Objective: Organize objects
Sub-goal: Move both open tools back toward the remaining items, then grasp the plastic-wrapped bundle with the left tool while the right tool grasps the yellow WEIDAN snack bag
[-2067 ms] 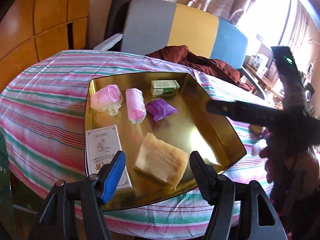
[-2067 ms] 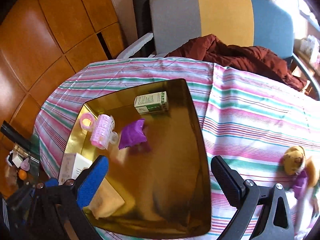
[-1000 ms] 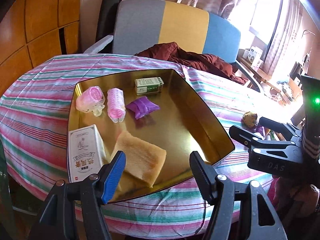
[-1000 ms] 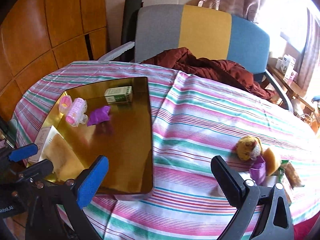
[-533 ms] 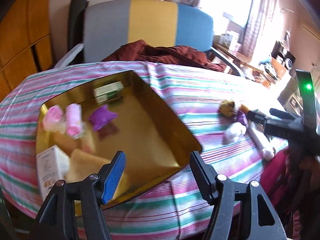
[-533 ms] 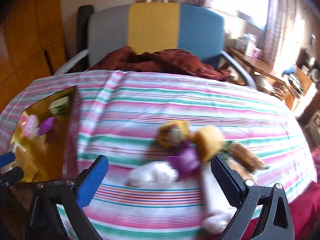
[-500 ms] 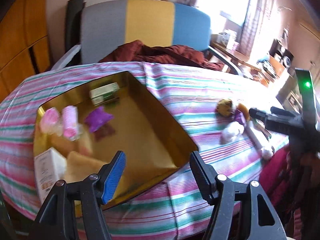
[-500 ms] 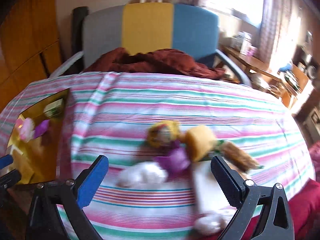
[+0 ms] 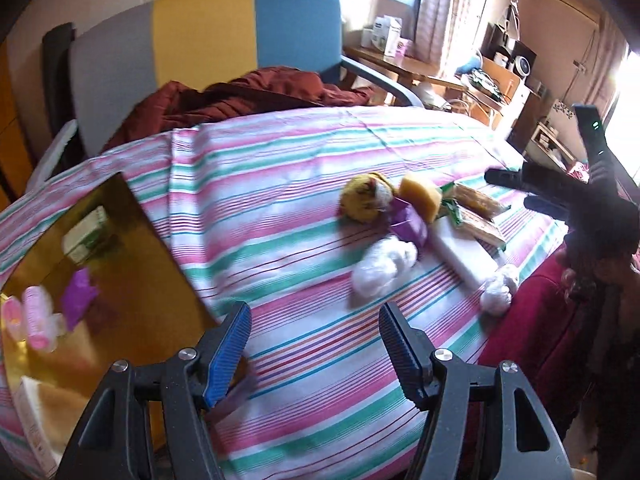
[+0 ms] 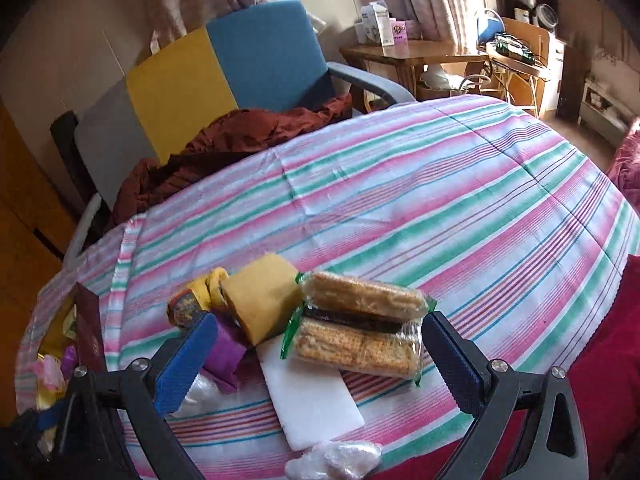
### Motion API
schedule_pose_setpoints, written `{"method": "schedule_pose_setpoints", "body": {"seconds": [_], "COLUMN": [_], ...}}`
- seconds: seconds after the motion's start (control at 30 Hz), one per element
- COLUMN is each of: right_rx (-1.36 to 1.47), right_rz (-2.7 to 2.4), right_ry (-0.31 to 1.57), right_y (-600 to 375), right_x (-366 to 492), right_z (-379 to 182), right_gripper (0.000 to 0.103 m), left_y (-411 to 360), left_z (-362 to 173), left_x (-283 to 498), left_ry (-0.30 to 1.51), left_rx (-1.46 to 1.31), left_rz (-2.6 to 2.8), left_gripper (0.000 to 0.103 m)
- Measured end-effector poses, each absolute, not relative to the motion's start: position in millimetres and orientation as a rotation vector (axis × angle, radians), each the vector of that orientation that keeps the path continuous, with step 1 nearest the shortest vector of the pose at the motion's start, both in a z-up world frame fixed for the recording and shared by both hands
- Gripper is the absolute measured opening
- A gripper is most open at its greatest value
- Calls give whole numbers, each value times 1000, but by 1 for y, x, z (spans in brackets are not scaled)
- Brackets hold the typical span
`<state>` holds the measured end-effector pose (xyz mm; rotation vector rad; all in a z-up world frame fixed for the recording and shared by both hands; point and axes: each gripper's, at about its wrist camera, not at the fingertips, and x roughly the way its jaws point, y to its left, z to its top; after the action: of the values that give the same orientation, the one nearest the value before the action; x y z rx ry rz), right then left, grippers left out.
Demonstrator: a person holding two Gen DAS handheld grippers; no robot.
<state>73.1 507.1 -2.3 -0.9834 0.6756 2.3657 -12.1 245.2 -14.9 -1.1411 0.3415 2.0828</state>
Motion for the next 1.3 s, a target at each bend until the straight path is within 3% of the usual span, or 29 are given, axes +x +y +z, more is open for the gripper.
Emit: {"method": "schedule_pose_setpoints", "body": {"seconds": [0.53,0.6,0.9,1.3], "right_rx": [-903,-881,-673,-1003], "right_rz": [2362,2359,2212,2212], "right_ry": [831,847,1300,1078], "right_y": [521,523,568,550], "right_x": [85,87,122,86], "right_z": [-3,-3,-22,-26], "right_gripper": [103,103,103,103], "left_y": [350,351,329,310], "left_z": [-75,-86,-89,-90], "left_x": [-33,-37,-13,4], "left_ry": [511,492,520,491], "left_rx": [-1199,-1238,-1119,-1078], "left_rz": [1955,1927,1954,1953], "left_gripper": [67,40,34,34]}}
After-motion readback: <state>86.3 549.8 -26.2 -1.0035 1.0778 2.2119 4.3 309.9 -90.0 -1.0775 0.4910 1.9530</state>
